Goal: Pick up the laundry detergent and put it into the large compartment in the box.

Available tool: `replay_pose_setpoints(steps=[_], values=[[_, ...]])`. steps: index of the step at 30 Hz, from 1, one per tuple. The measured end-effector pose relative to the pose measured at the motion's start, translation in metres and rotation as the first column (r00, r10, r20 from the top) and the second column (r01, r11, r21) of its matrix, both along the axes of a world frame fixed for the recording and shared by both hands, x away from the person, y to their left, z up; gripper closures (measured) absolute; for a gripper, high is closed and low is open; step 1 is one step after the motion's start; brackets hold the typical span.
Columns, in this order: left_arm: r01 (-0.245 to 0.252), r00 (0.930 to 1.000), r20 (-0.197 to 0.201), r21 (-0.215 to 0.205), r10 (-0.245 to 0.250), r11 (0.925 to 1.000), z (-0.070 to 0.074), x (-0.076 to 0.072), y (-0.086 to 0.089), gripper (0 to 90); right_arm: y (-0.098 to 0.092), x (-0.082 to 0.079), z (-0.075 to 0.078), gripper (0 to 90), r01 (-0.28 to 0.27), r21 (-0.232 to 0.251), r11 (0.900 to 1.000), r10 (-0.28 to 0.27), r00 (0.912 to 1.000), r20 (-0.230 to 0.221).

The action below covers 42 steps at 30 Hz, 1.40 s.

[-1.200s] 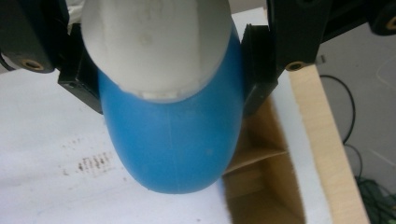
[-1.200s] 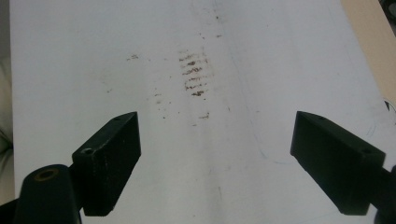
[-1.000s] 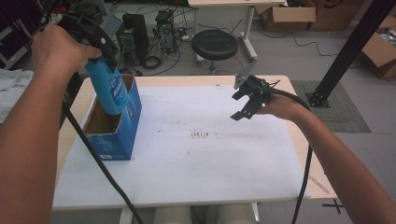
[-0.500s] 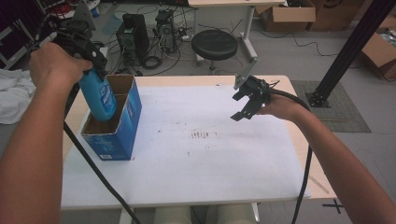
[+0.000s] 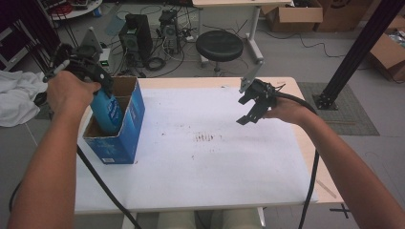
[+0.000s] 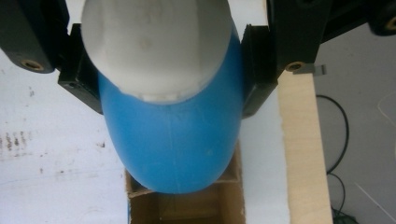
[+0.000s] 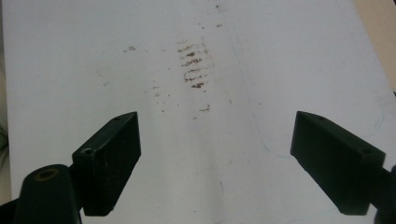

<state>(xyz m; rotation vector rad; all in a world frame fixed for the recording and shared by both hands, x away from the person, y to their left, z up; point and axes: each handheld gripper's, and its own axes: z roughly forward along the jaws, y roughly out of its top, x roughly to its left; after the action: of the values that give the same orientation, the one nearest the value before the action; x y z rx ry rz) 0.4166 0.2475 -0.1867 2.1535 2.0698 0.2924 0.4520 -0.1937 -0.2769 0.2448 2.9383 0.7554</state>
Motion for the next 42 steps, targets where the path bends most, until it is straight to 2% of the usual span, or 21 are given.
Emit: replay_pose_setpoints(steps=[8,16,24,31,33,42], values=[[-0.013,0.9998,-0.016,0.002,0.013,0.9999,-0.045,0.000,0.005,37.9,-0.003,0.000,-0.001,15.9,0.009,-0.012,1.000,-0.009,0.9999,0.008],[-0.016,0.9997,-0.019,0.007,0.017,0.9998,-0.074,-0.002,0.009,37.9,-0.004,0.001,-0.002,15.9,0.015,-0.023,1.000,-0.015,0.9999,0.005],[-0.005,0.9998,-0.021,0.013,0.005,0.9999,-0.088,-0.001,0.006,37.9,0.001,0.002,-0.006,15.9,0.011,-0.033,0.999,-0.011,0.9999,-0.001],[0.011,0.9991,-0.040,0.012,-0.010,0.9999,-0.098,0.000,0.003,37.9,0.001,0.003,-0.007,15.9,0.011,-0.039,0.999,-0.012,0.9999,-0.005],[0.006,0.9995,-0.031,0.009,-0.005,0.9999,-0.099,0.000,0.004,37.9,0.001,0.003,-0.007,15.9,0.011,-0.040,0.999,-0.012,0.9999,-0.005],[0.007,0.9993,-0.036,-0.004,-0.008,1.0000,-0.099,0.000,0.007,37.6,0.003,0.002,-0.007,15.9,0.007,-0.044,0.999,-0.008,0.9999,-0.007]])
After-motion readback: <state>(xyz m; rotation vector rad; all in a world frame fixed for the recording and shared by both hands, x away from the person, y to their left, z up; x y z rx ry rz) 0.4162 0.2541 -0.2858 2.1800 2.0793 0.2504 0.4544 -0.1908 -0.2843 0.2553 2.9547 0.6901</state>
